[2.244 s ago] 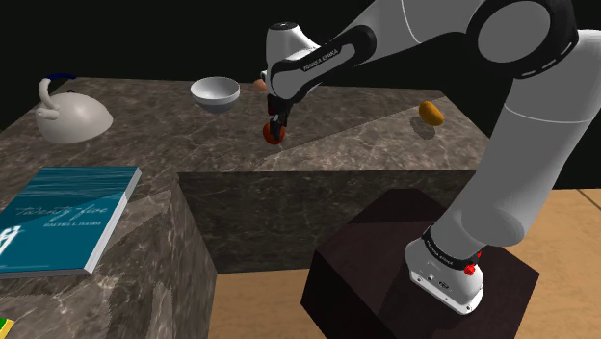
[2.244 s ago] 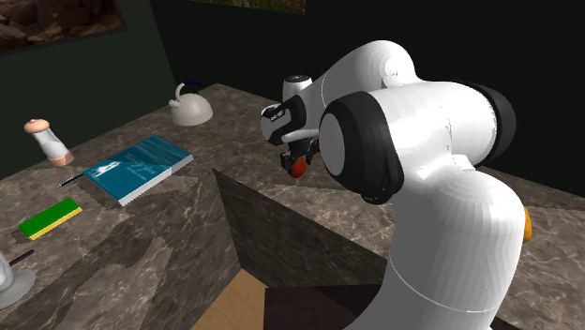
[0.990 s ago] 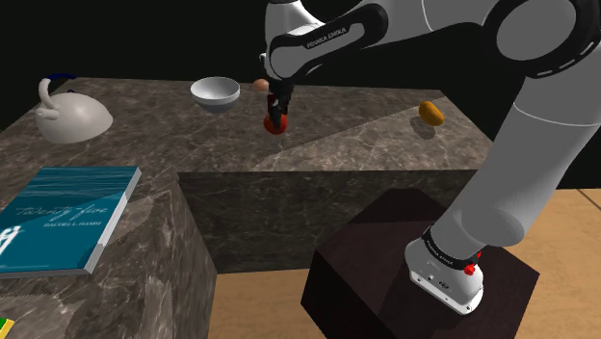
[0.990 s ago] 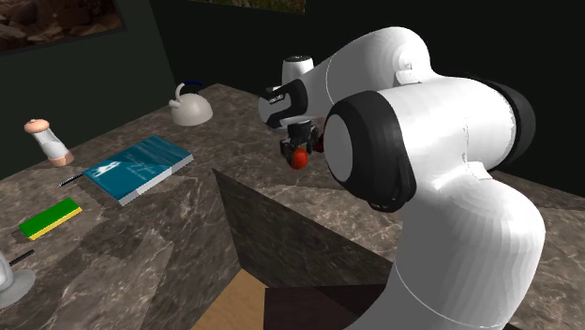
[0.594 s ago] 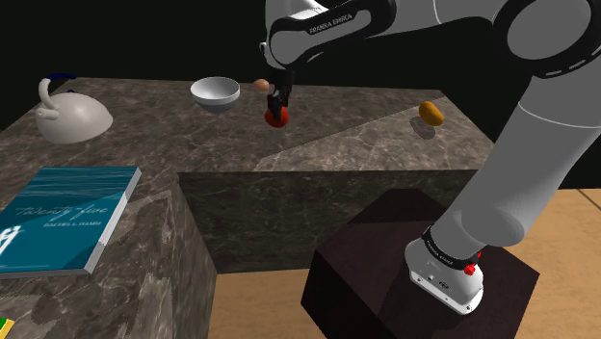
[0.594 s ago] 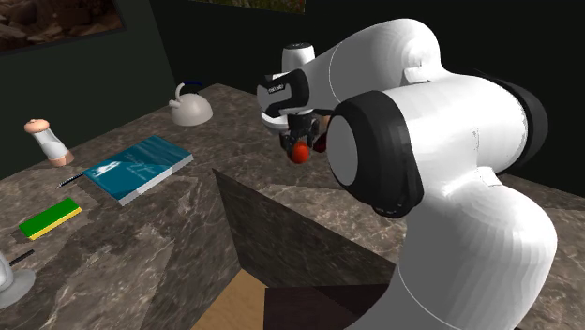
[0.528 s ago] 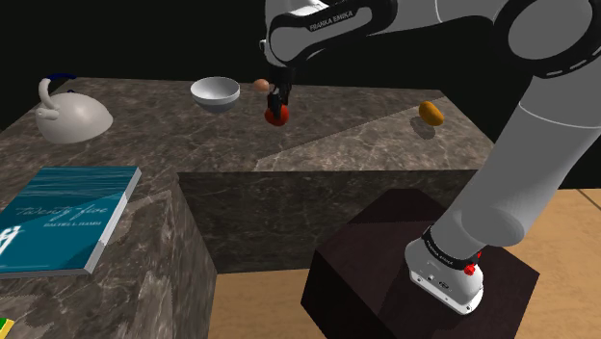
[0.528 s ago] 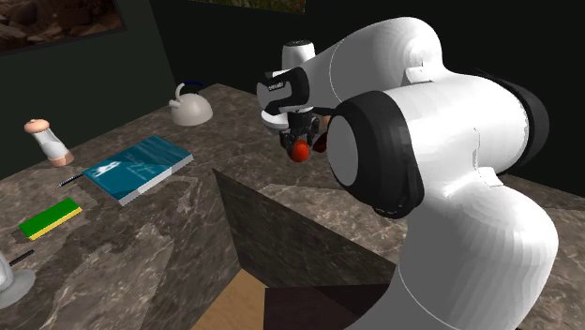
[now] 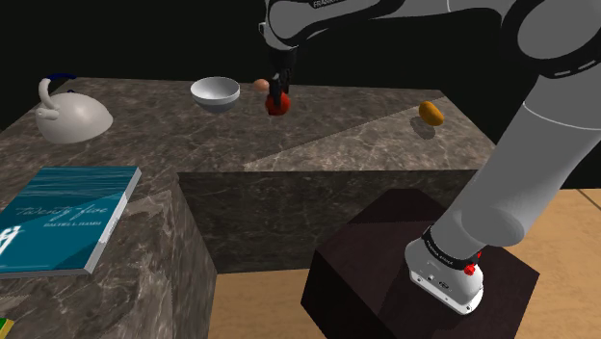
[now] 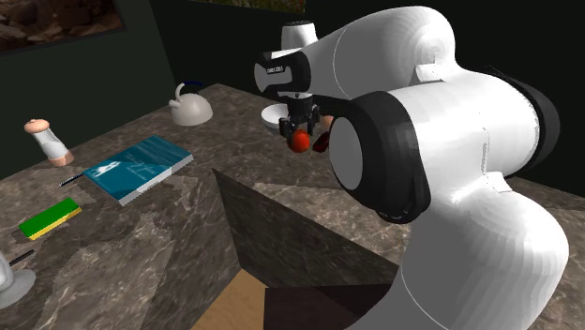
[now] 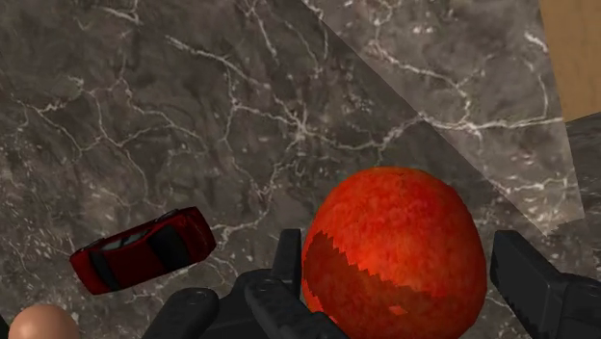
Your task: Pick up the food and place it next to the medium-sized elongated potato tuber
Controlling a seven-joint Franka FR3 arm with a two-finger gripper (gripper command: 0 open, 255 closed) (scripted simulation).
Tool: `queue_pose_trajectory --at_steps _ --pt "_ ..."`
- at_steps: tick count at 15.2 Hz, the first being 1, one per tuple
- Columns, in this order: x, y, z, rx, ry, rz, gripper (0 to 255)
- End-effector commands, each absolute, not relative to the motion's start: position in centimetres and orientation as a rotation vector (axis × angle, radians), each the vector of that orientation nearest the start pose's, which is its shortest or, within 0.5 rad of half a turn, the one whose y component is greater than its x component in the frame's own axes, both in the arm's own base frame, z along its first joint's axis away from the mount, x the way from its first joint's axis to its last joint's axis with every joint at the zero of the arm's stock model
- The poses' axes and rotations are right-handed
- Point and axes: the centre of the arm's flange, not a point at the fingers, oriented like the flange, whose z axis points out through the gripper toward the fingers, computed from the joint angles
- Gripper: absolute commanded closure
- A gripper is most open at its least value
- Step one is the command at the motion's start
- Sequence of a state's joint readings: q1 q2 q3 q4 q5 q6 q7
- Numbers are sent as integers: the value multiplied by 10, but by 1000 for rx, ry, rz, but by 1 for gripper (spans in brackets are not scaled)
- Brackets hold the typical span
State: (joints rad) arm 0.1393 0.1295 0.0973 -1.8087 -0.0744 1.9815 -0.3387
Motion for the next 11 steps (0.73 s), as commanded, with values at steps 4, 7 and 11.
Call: queue_pose_trajectory --at_steps 4,7,11 --pt "582 123 488 -3055 -949 -65 255" --pt "564 87 488 -3055 -949 -65 255" --pt "541 40 488 -3055 -949 -65 255"
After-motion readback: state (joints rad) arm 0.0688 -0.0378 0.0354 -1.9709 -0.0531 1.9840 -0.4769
